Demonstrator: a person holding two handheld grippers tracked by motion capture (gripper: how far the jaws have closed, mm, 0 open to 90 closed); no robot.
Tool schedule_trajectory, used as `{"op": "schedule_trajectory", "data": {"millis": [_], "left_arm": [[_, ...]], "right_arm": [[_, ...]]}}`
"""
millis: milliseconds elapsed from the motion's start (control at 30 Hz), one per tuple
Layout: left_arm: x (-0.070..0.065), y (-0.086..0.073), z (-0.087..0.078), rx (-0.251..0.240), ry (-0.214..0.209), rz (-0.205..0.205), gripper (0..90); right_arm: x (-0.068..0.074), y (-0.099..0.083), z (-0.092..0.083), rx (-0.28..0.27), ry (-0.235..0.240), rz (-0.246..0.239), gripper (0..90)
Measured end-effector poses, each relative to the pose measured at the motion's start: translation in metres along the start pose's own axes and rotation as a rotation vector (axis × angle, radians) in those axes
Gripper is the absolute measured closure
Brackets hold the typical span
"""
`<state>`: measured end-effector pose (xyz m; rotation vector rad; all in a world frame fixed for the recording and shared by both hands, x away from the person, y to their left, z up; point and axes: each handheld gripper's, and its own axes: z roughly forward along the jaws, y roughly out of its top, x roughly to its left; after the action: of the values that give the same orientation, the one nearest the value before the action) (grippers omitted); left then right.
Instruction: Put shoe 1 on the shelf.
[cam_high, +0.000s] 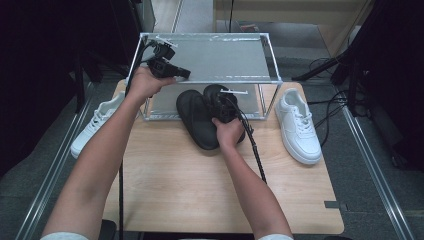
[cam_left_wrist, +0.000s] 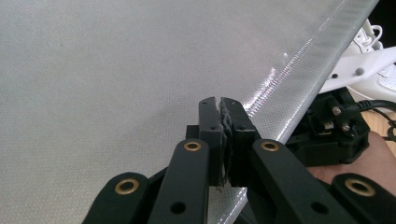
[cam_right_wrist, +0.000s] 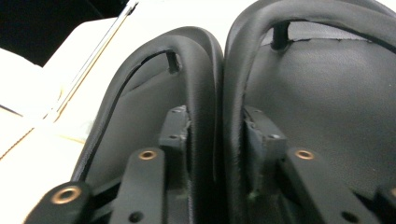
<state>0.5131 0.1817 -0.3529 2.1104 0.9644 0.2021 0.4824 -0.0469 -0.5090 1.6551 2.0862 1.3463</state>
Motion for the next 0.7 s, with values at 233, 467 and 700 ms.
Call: {"op": "schedule_trajectory", "data": {"millis": [233, 467, 700], "left_arm": [[0.001, 0.0, 0.0, 0.002, 0.0, -0.005, 87.9], [0.0, 0.0, 0.001, 0.0, 0.005, -0.012, 88.0], [0.002, 0.001, 0.001, 0.002, -0.002, -0.036, 88.2]], "right_arm": [[0.003, -0.004, -0.007, -0.005, -0.007, -0.032, 56.3], [0.002, -0.006, -0.023, -0.005, -0.01, -0.064, 56.1], [-0.003, -0.014, -0.042, -0.007, -0.002, -0.09, 56.7]]}}
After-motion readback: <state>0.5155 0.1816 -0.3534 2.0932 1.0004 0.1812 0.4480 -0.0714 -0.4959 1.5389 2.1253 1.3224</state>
